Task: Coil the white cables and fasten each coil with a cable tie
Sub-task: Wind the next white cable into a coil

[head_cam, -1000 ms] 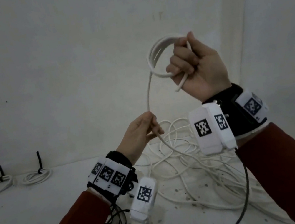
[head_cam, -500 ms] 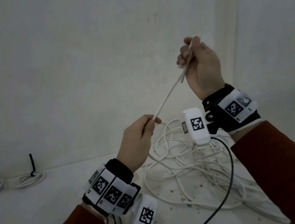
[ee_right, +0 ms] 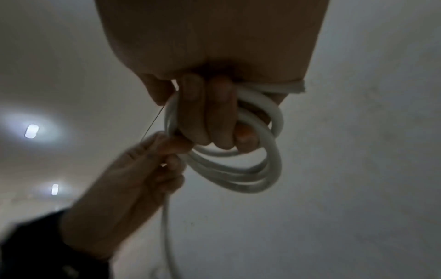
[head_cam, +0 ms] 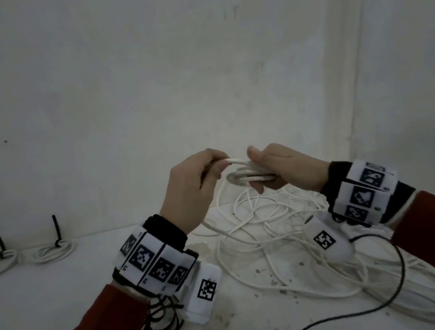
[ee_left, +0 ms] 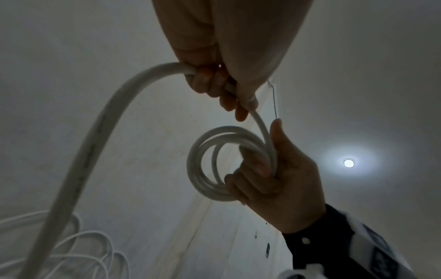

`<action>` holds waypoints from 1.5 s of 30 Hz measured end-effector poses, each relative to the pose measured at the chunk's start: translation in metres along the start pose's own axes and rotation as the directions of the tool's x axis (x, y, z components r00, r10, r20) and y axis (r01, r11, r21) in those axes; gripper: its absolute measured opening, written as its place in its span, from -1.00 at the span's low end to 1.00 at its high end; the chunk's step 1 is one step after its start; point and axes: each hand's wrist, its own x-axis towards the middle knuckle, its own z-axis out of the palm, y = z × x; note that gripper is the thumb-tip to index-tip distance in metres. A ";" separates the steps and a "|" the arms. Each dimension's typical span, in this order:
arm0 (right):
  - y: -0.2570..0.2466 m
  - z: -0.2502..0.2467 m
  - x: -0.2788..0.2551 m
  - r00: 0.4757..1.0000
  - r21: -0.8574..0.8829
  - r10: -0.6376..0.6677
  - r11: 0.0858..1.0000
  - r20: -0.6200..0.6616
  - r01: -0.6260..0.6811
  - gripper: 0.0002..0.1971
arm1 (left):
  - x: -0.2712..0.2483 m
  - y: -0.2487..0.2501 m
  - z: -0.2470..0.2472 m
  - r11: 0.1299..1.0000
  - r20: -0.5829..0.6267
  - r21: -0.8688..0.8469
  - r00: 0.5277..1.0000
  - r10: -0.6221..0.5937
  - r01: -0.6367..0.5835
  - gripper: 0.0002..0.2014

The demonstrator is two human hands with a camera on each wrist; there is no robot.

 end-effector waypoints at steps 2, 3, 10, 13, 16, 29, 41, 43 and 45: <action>-0.005 0.009 -0.003 0.997 0.234 0.057 0.971 -0.059 -0.041 -0.29 | 0.004 -0.002 0.008 1.000 -0.022 -0.011 0.999 -0.027 0.027 -0.83; -0.006 0.012 -0.002 0.993 0.356 0.077 0.934 -0.087 -0.041 -0.27 | 0.005 -0.002 0.012 0.997 -0.014 -0.046 0.997 -0.070 0.069 -0.80; -0.012 0.022 0.009 0.969 0.703 0.100 0.705 -0.227 0.092 -0.38 | 0.016 0.013 0.018 0.673 0.214 -0.554 0.865 -0.455 0.491 -0.33; -0.013 0.024 0.010 0.992 0.792 0.021 0.605 -0.122 0.084 -0.46 | 0.020 0.019 0.016 0.612 0.185 -0.615 0.845 -0.501 0.497 -0.45; -0.013 0.022 0.009 0.999 0.878 -0.036 0.479 0.022 -0.002 -0.52 | 0.022 0.025 0.017 0.592 0.123 -0.664 0.848 -0.516 0.457 -0.54; -0.015 0.019 0.017 0.997 0.952 -0.053 0.305 0.050 -0.032 -0.39 | 0.005 0.006 0.020 0.749 0.104 -0.486 0.881 -0.461 0.449 -0.52; -0.039 -0.015 0.057 0.956 0.935 -0.189 0.232 -0.226 0.267 -0.67 | -0.019 -0.009 0.051 0.421 0.358 -0.688 0.781 -0.511 0.591 -0.75; -0.044 -0.024 0.064 0.947 0.917 -0.195 0.262 -0.256 0.302 -0.64 | -0.027 -0.006 0.062 0.408 0.466 -0.620 0.732 -0.496 0.671 -0.83; -0.049 -0.036 0.069 0.935 0.886 -0.194 0.310 -0.296 0.344 -0.63 | -0.033 -0.004 0.068 0.464 0.531 -0.527 0.702 -0.474 0.712 -0.87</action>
